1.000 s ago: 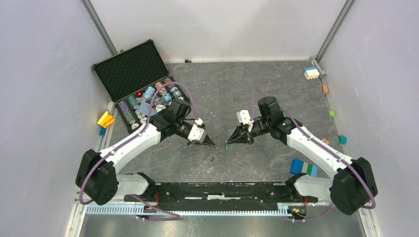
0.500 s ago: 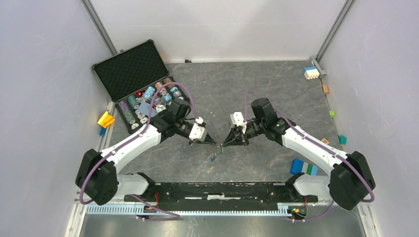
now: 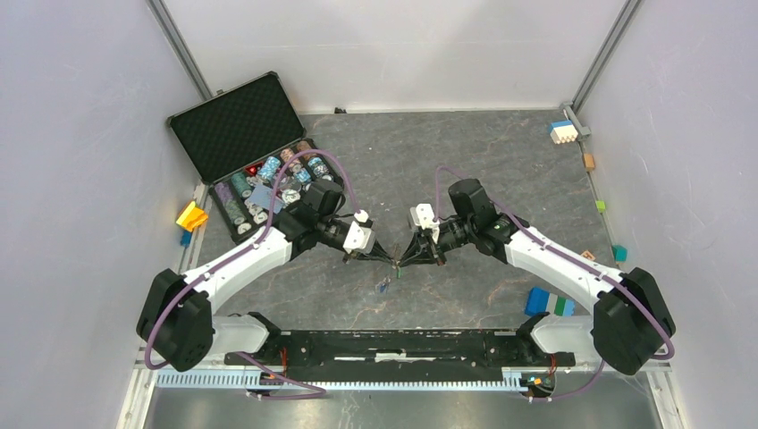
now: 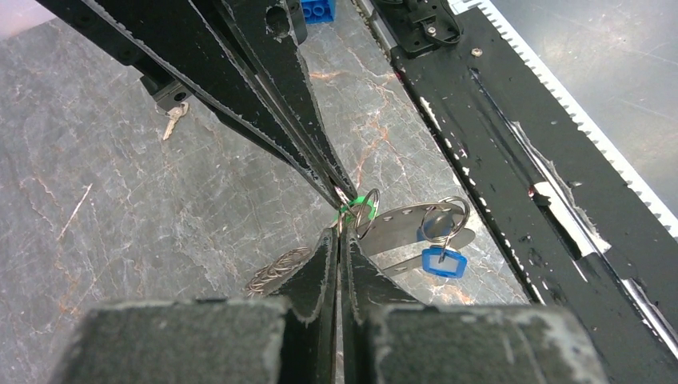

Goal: Put the keys on the keyring

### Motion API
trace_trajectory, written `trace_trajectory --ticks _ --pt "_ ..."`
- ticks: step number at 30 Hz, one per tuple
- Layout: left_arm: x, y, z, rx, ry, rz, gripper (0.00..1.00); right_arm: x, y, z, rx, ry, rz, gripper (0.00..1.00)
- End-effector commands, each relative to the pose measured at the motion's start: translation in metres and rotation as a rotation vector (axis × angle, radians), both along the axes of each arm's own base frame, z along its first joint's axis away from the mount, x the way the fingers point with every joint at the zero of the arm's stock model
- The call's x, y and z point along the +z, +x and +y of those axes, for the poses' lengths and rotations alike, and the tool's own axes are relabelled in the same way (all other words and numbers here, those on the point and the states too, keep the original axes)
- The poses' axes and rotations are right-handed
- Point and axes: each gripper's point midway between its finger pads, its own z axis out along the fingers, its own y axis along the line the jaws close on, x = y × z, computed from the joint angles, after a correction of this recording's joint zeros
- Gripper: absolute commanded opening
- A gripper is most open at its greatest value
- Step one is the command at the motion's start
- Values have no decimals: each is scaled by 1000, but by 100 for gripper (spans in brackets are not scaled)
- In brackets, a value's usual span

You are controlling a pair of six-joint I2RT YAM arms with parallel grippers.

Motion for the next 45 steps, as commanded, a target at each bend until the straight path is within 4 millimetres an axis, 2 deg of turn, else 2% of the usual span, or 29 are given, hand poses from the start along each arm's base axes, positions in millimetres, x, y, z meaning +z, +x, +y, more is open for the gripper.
trace_trajectory --ticks 1,15,45 --pt "12 -2 -2 2 -32 -7 2 9 6 6 -9 18 -26 0" --pt "15 1 -4 30 -42 11 2 4 16 7 -69 -1 -4 0" --pt "18 3 -6 58 -63 47 2 -7 15 -2 -94 -40 -53 0"
